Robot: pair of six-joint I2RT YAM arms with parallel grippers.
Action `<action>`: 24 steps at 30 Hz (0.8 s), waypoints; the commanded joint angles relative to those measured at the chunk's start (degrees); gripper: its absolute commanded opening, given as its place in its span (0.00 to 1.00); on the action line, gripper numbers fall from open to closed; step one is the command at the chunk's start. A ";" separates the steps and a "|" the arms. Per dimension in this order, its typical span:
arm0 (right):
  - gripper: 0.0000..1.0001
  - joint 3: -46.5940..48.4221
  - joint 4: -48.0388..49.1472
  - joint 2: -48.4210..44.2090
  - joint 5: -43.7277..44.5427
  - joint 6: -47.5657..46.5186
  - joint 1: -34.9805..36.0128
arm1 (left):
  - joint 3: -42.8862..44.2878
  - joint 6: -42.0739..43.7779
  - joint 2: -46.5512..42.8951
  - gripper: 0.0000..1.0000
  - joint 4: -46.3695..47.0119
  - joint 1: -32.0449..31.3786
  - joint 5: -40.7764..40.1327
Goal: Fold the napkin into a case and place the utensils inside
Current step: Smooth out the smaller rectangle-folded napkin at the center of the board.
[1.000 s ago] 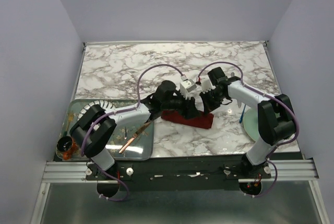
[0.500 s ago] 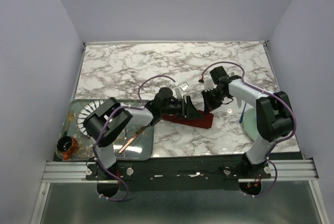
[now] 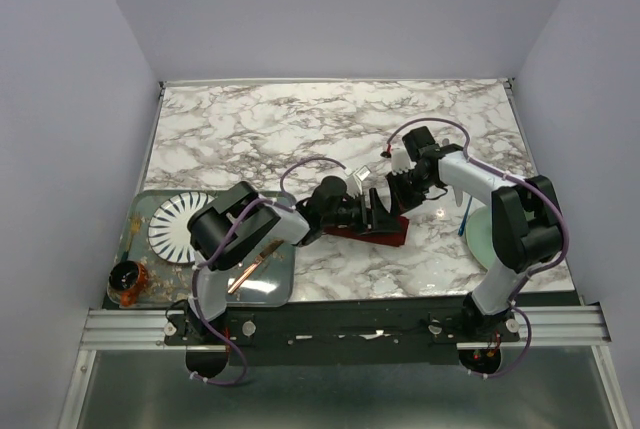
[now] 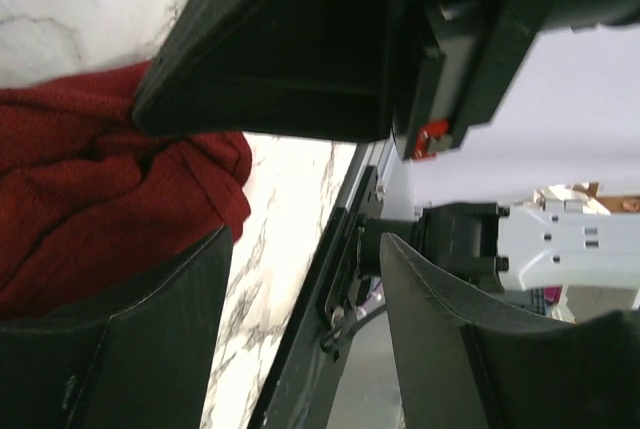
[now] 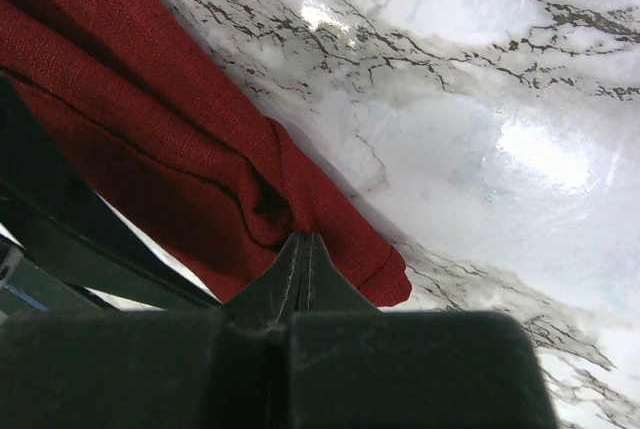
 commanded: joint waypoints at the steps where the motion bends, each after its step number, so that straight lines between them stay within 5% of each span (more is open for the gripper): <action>1: 0.01 -0.05 0.55 -1.33 -0.96 0.94 -0.17 | 3.01 -2.34 2.68 0.68 -1.43 -1.04 -6.58; 17: 0.01 -3.39 0.46 -2.82 -3.42 0.85 -0.08 | 5.47 -0.85 8.66 0.64 -4.95 -2.53 -15.46; 24: 0.40 -2.95 -1.73 -4.75 0.88 -0.03 -0.61 | 2.84 -0.24 7.96 0.64 -3.45 -2.53 -15.20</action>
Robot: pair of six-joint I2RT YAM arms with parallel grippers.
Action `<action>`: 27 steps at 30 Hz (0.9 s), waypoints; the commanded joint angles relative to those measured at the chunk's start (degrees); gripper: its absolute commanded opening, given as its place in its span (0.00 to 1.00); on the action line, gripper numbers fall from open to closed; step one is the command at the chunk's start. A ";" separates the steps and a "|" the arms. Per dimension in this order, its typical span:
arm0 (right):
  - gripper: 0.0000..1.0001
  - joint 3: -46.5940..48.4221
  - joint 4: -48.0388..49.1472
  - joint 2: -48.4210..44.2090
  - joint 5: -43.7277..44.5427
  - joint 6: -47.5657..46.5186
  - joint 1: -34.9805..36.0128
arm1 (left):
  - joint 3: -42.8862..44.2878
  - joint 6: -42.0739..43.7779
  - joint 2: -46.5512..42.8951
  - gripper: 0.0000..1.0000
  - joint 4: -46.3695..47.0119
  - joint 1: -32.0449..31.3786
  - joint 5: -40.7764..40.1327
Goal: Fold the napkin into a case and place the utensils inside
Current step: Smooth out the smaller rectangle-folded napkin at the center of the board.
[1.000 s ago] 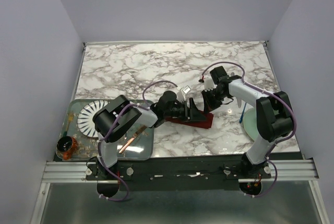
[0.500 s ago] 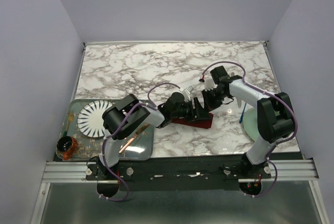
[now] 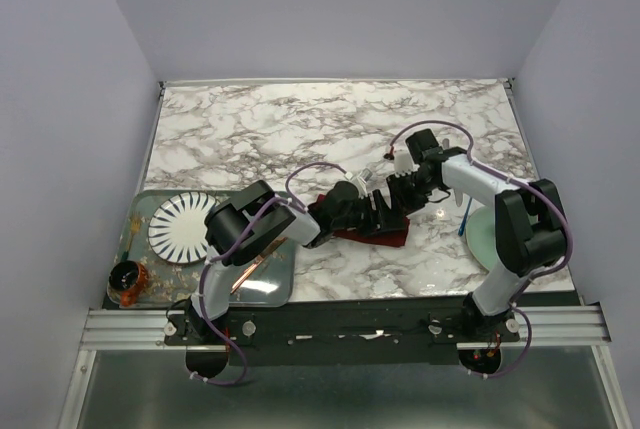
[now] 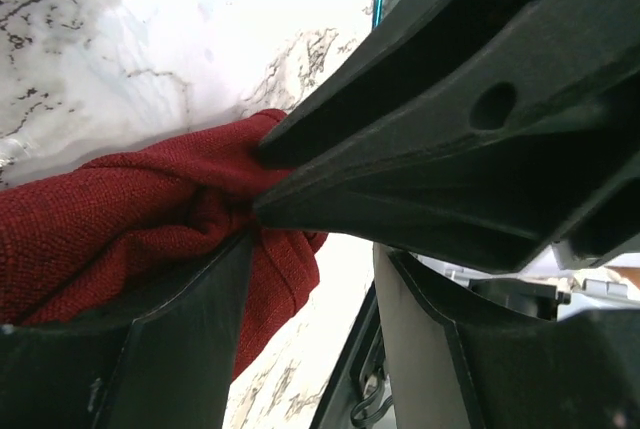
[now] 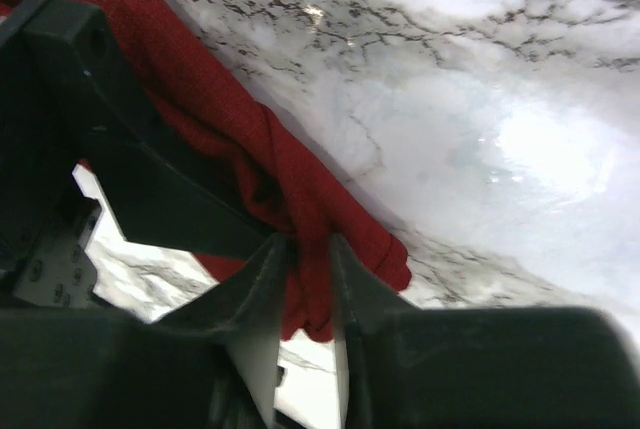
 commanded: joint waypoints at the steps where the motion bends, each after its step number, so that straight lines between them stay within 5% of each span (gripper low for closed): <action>1: 0.42 -0.87 -2.41 -3.79 1.52 0.08 -0.43 | -1.95 1.89 0.79 0.64 -0.98 -0.28 -3.77; 14: 0.36 -1.40 -3.55 0.14 -0.76 0.96 -0.87 | -0.29 1.80 1.23 0.64 0.07 -0.28 -3.77; 21: 0.21 -1.22 -5.04 1.12 -6.90 1.31 -1.75 | 0.24 2.24 1.23 0.64 0.16 -0.28 -4.12; 27: 0.37 0.71 -5.49 -0.99 -8.15 2.81 -7.01 | -1.42 2.77 0.96 0.64 0.25 -0.19 -4.03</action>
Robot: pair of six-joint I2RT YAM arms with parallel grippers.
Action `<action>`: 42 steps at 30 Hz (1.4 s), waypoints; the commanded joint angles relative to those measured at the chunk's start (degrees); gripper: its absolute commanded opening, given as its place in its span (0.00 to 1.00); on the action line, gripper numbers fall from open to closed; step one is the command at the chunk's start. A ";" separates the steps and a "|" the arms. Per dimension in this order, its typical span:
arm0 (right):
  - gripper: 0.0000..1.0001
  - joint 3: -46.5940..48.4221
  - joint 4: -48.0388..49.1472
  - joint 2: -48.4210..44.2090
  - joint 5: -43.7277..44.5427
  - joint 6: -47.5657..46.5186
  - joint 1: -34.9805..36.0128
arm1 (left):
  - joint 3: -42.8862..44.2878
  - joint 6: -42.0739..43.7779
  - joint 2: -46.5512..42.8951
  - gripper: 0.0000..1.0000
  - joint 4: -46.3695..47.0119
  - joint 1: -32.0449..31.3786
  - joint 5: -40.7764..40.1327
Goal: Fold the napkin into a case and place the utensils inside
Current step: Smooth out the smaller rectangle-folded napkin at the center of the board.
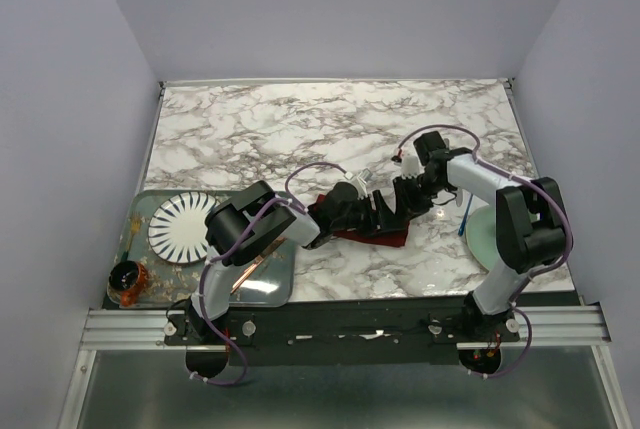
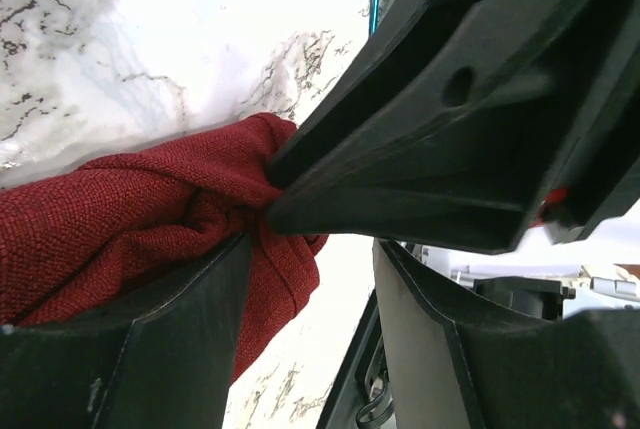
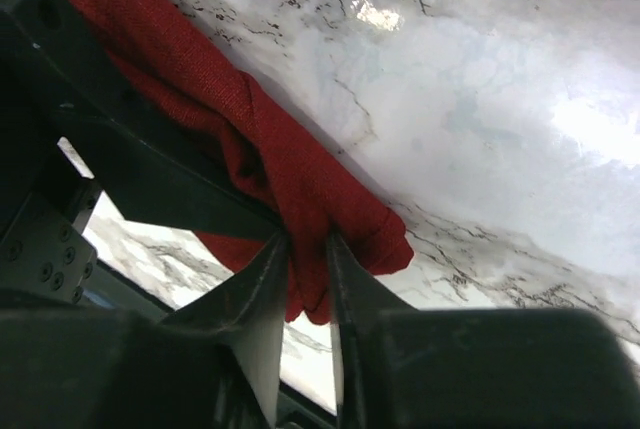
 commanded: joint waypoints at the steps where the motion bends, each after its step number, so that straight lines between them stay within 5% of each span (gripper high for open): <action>1: 0.39 2.00 -3.46 -1.56 -4.35 1.85 -4.75 | -1.08 1.83 0.88 0.64 -1.11 0.05 -3.27; 9: 0.30 2.97 -2.23 3.18 -4.17 4.48 -9.33 | -0.81 2.44 0.61 0.64 -1.55 0.05 -3.01; 21: 0.30 1.65 -1.61 9.96 -8.65 3.78 -9.42 | 0.15 2.88 1.84 0.64 -1.54 0.31 -3.53; 42: 0.31 -1.95 -1.87 6.27 -11.19 4.31 -9.42 | 6.92 3.67 6.50 0.64 -6.90 0.49 -7.13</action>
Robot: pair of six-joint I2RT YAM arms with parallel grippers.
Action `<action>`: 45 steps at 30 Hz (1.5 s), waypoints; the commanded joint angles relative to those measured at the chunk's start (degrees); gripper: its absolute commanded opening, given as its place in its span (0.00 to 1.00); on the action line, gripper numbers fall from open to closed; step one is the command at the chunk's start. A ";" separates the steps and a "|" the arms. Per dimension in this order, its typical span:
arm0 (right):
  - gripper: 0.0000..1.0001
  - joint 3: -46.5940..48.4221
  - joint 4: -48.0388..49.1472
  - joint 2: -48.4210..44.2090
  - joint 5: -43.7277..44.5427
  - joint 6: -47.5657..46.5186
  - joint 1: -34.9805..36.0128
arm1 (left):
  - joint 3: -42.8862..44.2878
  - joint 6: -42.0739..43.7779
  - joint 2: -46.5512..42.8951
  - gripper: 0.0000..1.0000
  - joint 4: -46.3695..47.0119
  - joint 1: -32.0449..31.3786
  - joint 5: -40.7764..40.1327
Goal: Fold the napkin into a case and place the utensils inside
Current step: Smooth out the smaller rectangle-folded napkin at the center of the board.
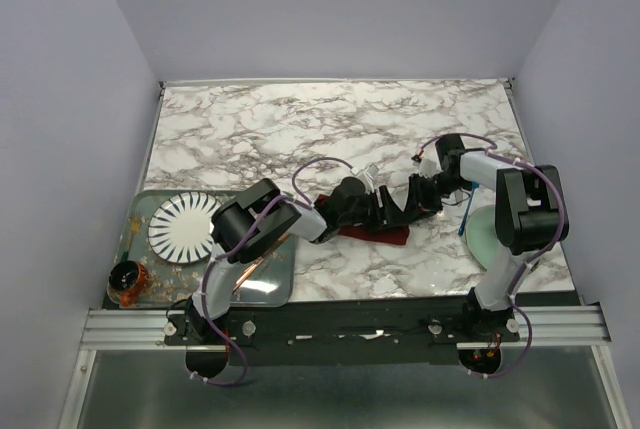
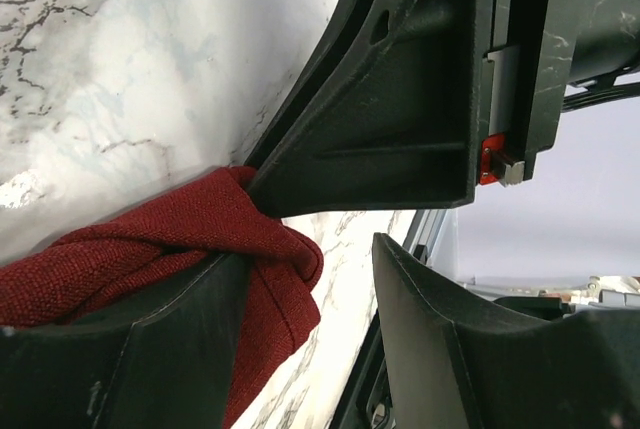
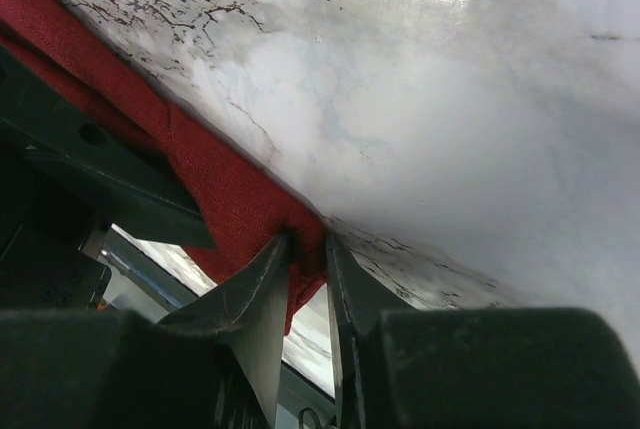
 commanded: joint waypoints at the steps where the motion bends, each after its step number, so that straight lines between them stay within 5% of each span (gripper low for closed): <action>1: 0.31 -2.33 -2.09 -1.16 -2.02 0.35 0.70 | 1.76 2.47 4.16 0.64 -4.24 0.47 -6.98; 14: 0.40 -2.94 -2.53 -3.45 -5.96 0.70 0.53 | 0.27 1.86 3.64 0.65 -7.06 2.57 -7.34; 25: 0.35 -3.64 -2.00 -0.03 -3.17 0.18 0.44 | 1.50 2.03 3.99 0.68 -4.07 2.66 -6.19; 35: 0.30 0.22 -4.55 3.05 0.18 -0.26 0.18 | -0.61 5.10 -6.63 0.71 -10.47 3.63 -4.17; 45: 0.35 2.86 -6.75 1.47 -4.30 -0.27 0.17 | -5.09 5.11 -12.36 0.71 -14.79 4.69 -1.89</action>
